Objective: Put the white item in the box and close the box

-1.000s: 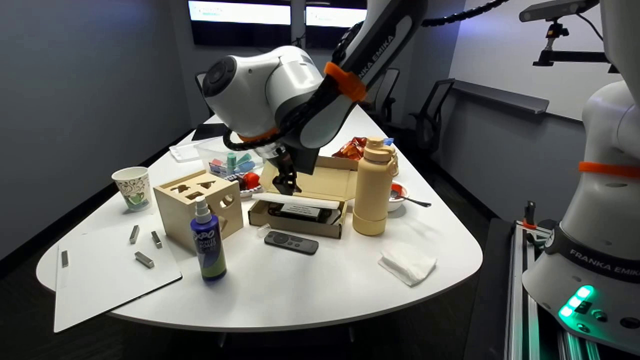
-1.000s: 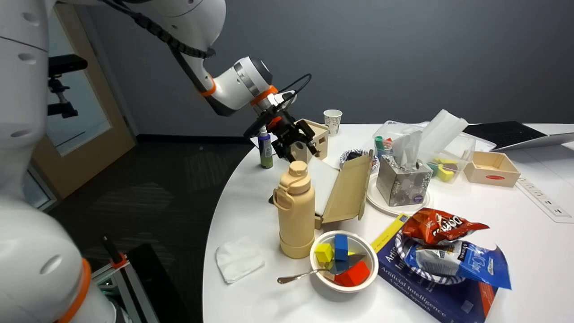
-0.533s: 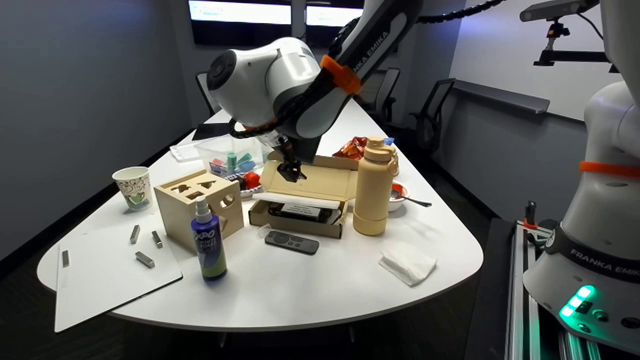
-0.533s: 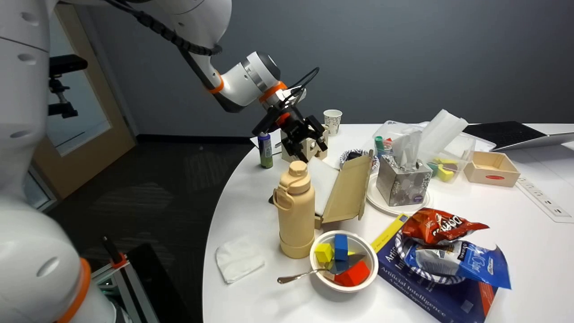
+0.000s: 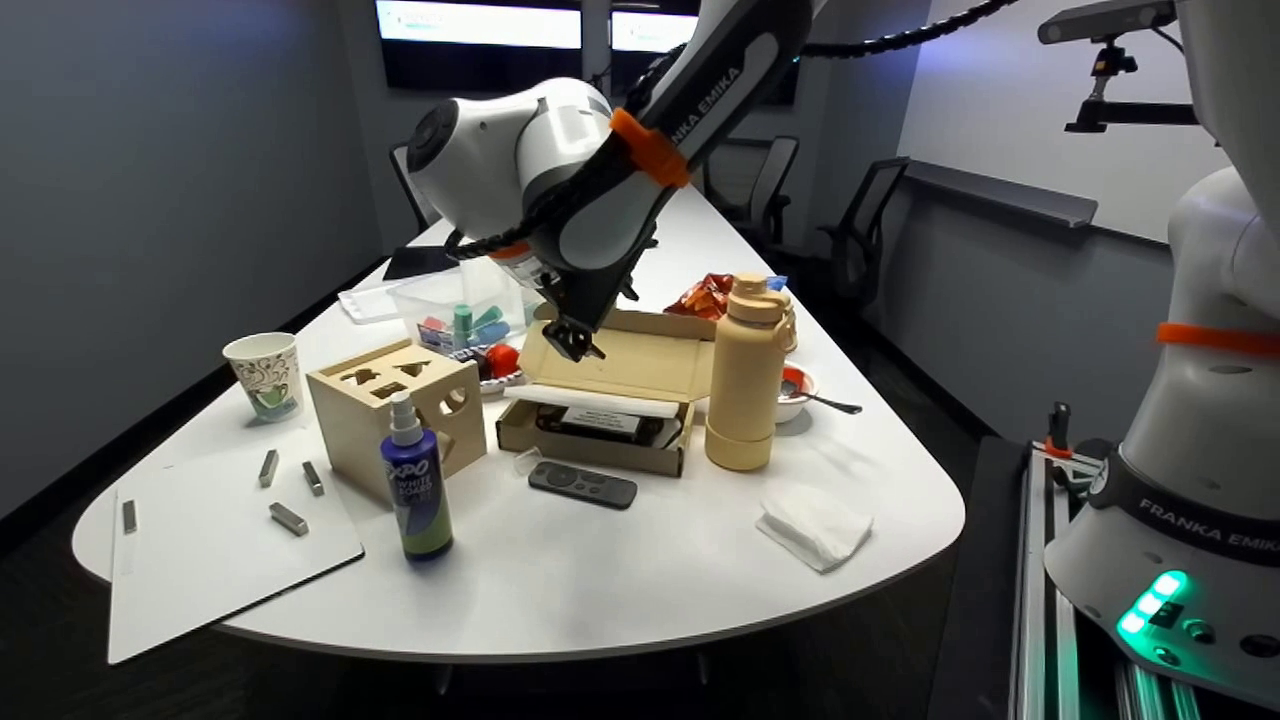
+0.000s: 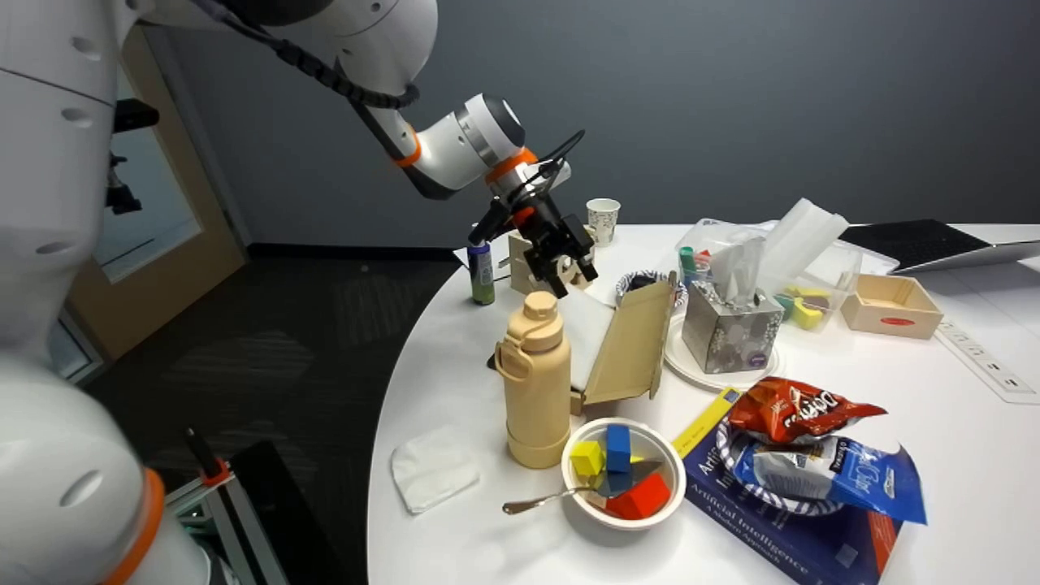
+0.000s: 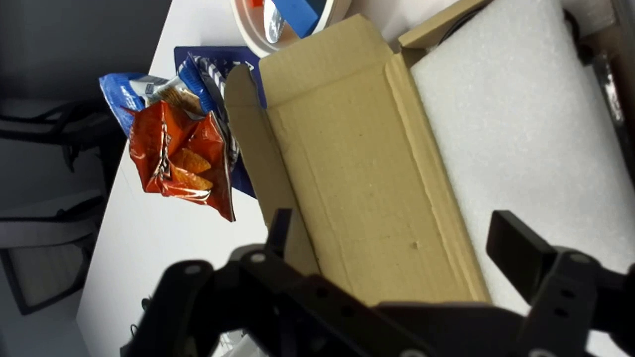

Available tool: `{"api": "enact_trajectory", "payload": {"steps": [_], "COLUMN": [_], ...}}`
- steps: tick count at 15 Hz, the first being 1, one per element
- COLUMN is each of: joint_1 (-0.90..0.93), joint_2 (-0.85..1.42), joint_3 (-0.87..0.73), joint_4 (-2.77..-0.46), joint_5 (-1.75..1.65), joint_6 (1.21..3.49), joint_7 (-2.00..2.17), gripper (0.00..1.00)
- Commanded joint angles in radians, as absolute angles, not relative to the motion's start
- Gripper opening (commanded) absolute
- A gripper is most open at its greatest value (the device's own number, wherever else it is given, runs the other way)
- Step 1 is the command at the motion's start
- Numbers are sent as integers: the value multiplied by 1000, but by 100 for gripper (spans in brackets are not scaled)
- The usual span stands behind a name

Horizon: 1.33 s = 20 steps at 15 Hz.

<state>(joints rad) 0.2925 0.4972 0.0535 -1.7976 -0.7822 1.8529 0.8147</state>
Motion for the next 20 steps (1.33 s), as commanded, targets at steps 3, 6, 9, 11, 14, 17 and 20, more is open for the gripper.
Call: {"api": "enact_trajectory", "payload": {"steps": [3, 6, 9, 11, 14, 17, 20], "joint_1": [233, 204, 182, 178, 175, 172, 172], "joint_2": [584, 617, 640, 648, 670, 706, 739], "joint_3": [1, -46, -85, -108, -135, -152, -173], "joint_4": [-1596, -1529, -1488, -1475, -1453, -1427, -1406], "joint_5": [-644, -597, -556, -547, -546, -550, -559], "joint_6": [1811, 1820, 1834, 1847, 1866, 1863, 1860], "joint_7": [878, 930, 1001, 1058, 1141, 1195, 1261], "gripper": [100, 100, 100, 100, 100, 100, 100]}}
